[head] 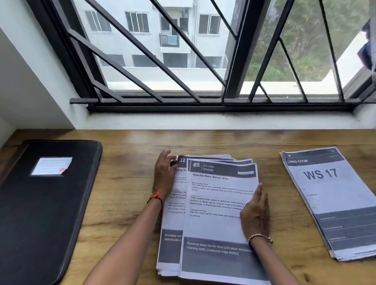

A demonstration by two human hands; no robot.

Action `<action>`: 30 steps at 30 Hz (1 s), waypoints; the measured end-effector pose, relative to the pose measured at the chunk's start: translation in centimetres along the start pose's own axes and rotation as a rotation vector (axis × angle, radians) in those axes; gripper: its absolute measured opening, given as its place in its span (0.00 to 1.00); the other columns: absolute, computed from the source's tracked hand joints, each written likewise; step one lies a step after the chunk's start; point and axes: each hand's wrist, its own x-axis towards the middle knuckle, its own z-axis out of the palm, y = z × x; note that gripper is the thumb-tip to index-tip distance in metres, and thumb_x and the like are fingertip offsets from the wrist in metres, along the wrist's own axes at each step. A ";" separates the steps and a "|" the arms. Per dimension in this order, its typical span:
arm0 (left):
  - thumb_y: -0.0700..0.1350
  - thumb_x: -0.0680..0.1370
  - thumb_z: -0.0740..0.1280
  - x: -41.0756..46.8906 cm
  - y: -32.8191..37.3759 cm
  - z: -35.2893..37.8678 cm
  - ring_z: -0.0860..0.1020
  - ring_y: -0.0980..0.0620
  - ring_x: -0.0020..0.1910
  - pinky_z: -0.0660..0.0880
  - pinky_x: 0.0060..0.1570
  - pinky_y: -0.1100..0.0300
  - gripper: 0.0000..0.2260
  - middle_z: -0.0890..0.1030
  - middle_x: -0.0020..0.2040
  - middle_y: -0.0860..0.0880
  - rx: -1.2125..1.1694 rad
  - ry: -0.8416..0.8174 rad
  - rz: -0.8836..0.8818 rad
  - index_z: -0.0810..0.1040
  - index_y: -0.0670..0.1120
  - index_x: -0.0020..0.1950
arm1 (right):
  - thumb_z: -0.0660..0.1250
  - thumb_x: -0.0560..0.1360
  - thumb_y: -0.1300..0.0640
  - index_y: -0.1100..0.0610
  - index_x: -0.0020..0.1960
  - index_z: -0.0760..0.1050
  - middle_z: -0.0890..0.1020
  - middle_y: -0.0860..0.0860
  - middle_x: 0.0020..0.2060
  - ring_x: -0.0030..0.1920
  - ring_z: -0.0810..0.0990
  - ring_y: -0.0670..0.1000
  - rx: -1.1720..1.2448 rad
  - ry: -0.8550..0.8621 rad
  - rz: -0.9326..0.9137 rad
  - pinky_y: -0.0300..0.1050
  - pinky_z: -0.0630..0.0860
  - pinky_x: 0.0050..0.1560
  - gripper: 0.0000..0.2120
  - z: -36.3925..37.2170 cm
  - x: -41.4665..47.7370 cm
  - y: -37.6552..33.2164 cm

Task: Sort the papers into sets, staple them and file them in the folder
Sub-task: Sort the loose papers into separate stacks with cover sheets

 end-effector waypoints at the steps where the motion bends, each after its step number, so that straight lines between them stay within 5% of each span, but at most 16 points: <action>1: 0.33 0.75 0.66 0.0 0.2 -0.2 0.72 0.43 0.64 0.64 0.62 0.64 0.09 0.77 0.60 0.42 -0.051 0.063 -0.001 0.78 0.37 0.55 | 0.61 0.64 0.76 0.74 0.68 0.60 0.71 0.70 0.60 0.52 0.75 0.69 0.002 0.004 0.002 0.58 0.76 0.51 0.32 0.0 0.0 0.0; 5: 0.36 0.78 0.64 -0.3 1.6 -1.2 0.79 0.50 0.43 0.71 0.38 0.74 0.07 0.80 0.43 0.48 -0.218 0.141 -0.084 0.77 0.38 0.54 | 0.61 0.65 0.76 0.74 0.68 0.60 0.72 0.71 0.59 0.52 0.75 0.69 0.027 0.015 0.006 0.58 0.75 0.51 0.32 0.0 0.0 -0.2; 8: 0.43 0.79 0.64 -0.7 2.2 -1.6 0.76 0.54 0.43 0.72 0.37 0.68 0.13 0.78 0.46 0.48 -0.308 0.055 -0.212 0.73 0.40 0.61 | 0.60 0.66 0.75 0.73 0.69 0.59 0.71 0.70 0.59 0.52 0.74 0.69 0.035 0.013 0.015 0.58 0.74 0.53 0.31 -0.2 -0.1 -0.4; 12: 0.41 0.75 0.69 -1.9 1.7 -2.1 0.77 0.51 0.42 0.72 0.40 0.60 0.07 0.81 0.44 0.45 -0.200 -0.124 -0.198 0.79 0.39 0.51 | 0.57 0.67 0.74 0.73 0.70 0.58 0.71 0.70 0.59 0.52 0.74 0.69 0.041 0.021 0.013 0.58 0.73 0.53 0.31 -0.3 -0.1 -0.4; 15: 0.37 0.73 0.69 -2.9 1.3 -2.1 0.75 0.45 0.55 0.69 0.50 0.60 0.07 0.79 0.55 0.40 -0.077 -0.179 -0.104 0.80 0.38 0.50 | 0.58 0.67 0.74 0.72 0.70 0.58 0.70 0.70 0.60 0.54 0.73 0.68 0.043 0.013 0.019 0.57 0.72 0.55 0.31 -0.4 -0.1 -0.4; 18: 0.39 0.73 0.69 -3.5 0.9 -1.9 0.55 0.44 0.74 0.53 0.69 0.56 0.08 0.65 0.72 0.44 0.022 -0.257 -0.052 0.80 0.39 0.51 | 0.58 0.68 0.74 0.72 0.71 0.57 0.69 0.69 0.62 0.56 0.72 0.68 0.041 0.005 0.012 0.57 0.71 0.57 0.31 -0.4 -0.1 -0.4; 21: 0.40 0.73 0.70 -2.9 0.6 -2.2 0.42 0.47 0.76 0.38 0.71 0.50 0.07 0.54 0.76 0.45 0.099 -0.332 -0.039 0.79 0.42 0.50 | 0.58 0.68 0.74 0.73 0.70 0.57 0.69 0.70 0.63 0.57 0.72 0.69 0.051 0.006 0.011 0.58 0.71 0.58 0.31 -0.4 -0.1 -0.4; 24: 0.37 0.72 0.70 -1.8 0.9 -2.9 0.40 0.47 0.76 0.35 0.71 0.48 0.03 0.54 0.76 0.42 0.081 -0.383 -0.061 0.79 0.45 0.42 | 0.59 0.67 0.74 0.73 0.70 0.58 0.70 0.70 0.61 0.55 0.73 0.69 0.051 0.005 0.013 0.57 0.72 0.56 0.31 -0.4 -0.1 -0.3; 30: 0.35 0.70 0.67 -0.8 1.4 -2.8 0.38 0.50 0.76 0.28 0.67 0.48 0.14 0.52 0.77 0.45 0.091 -0.417 -0.131 0.70 0.53 0.32 | 0.58 0.67 0.74 0.73 0.70 0.57 0.69 0.70 0.63 0.57 0.72 0.69 0.038 -0.008 0.008 0.58 0.72 0.57 0.32 -0.5 -0.1 -0.4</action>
